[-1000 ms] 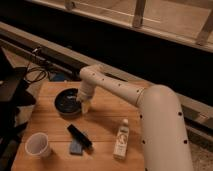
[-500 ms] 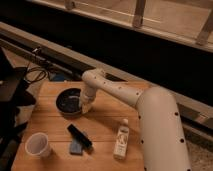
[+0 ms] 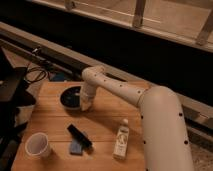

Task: Pick up the ceramic bowl

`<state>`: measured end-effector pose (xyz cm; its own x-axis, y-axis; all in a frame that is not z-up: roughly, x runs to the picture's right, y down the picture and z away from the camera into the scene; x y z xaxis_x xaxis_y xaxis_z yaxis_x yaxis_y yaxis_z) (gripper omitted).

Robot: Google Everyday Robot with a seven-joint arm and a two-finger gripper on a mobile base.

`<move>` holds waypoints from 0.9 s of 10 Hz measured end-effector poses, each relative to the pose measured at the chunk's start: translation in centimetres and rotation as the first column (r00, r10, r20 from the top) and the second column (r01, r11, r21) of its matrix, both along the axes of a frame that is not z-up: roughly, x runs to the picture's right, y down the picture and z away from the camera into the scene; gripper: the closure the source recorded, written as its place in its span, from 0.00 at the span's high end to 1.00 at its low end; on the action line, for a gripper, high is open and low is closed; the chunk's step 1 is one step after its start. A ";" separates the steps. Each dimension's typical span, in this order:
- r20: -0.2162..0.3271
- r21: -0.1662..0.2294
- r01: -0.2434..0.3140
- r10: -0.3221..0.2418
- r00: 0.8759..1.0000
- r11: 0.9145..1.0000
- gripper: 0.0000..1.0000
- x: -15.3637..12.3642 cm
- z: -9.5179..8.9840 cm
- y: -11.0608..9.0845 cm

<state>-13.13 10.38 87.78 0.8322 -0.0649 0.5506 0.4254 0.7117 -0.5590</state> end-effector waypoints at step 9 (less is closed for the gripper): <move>0.016 0.116 0.011 -0.013 1.000 0.993 0.01 0.6 -4.5 -4.4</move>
<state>-12.52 6.03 83.31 0.8220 -0.1385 0.5524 0.4424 0.7661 -0.4662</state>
